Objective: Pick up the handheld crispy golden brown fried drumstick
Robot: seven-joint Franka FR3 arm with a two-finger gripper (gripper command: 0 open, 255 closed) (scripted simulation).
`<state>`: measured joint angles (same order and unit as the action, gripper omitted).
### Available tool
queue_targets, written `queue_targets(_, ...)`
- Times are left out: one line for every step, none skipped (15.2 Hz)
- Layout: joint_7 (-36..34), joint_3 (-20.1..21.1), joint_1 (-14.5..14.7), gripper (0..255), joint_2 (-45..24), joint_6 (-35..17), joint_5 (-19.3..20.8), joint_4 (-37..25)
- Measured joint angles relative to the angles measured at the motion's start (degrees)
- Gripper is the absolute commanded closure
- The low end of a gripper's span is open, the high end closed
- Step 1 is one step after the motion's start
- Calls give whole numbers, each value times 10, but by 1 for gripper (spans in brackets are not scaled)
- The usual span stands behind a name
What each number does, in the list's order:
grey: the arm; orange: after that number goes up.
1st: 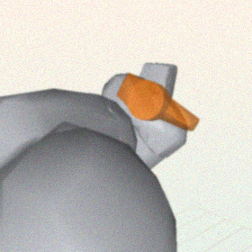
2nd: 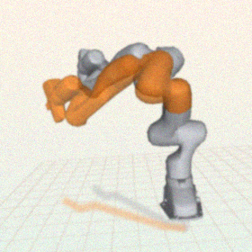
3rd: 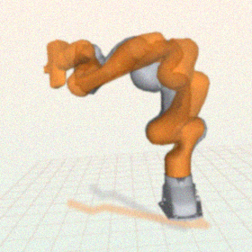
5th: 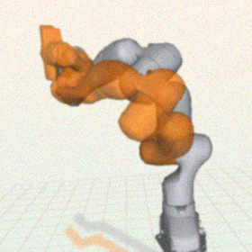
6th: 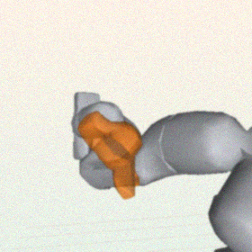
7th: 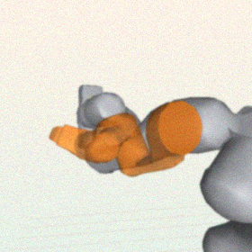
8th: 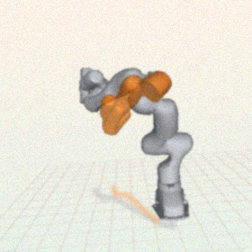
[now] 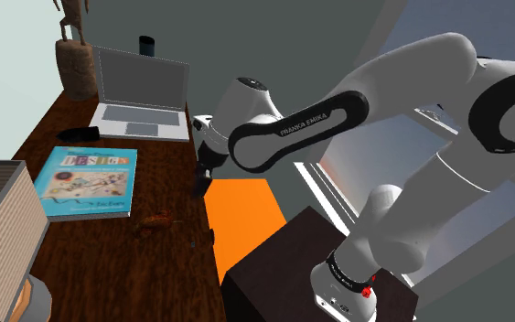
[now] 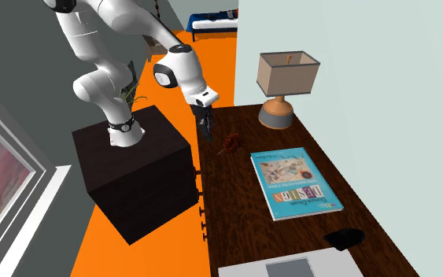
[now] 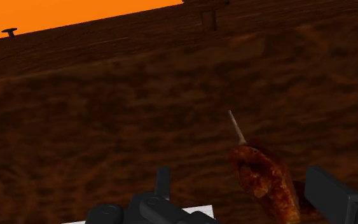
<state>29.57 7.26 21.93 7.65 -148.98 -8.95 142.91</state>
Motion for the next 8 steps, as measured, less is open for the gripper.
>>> queue_targets(13,3,6,0,-16,-15,-7,-4)
queue_targets(23,7,13,0,-33,-29,-14,-9)
queue_targets(32,12,20,0,-49,-40,-20,-18)
queue_targets(47,15,25,0,-65,-56,-29,-20)
queue_targets(60,20,30,0,-78,-69,-37,-23)
queue_targets(68,27,37,0,-98,-84,-42,-31)
queue_targets(82,31,40,0,-115,-97,-49,-38)
queue_targets(89,35,42,0,-123,-108,-54,-37)
